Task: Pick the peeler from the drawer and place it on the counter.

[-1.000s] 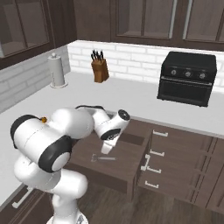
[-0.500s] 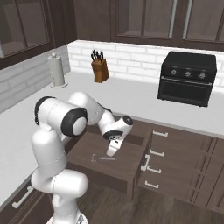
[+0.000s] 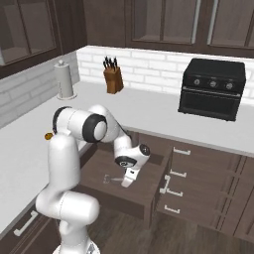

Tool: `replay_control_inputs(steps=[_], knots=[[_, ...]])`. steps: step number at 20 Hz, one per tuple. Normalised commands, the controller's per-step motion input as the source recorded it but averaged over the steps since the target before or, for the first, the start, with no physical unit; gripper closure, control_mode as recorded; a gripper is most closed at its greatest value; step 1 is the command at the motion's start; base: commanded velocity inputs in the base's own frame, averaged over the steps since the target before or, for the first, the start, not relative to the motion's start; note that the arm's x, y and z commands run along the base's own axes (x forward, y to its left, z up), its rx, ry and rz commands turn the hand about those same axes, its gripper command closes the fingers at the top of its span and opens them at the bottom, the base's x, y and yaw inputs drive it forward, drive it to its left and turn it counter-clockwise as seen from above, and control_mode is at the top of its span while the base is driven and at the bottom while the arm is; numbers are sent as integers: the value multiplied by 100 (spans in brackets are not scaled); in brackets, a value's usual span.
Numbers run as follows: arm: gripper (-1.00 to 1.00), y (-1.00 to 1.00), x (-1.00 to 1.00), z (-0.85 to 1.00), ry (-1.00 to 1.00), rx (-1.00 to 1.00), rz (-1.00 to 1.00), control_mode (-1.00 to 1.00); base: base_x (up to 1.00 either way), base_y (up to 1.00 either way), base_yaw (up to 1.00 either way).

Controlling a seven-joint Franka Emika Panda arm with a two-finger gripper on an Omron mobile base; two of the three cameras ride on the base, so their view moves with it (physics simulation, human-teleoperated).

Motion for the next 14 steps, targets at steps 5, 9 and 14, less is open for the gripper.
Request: replay_control_inputs(steps=[5, 9, 14], knots=[[-100, 2, 20, -44, 1, 0, 0, -100, 0, 0, 0], [-100, 0, 14, -50, 0, 0, 0, -100, 0, 0, 0], [-100, 18, 25, -69, 0, 0, 1, -100, 0, 0, 0]])
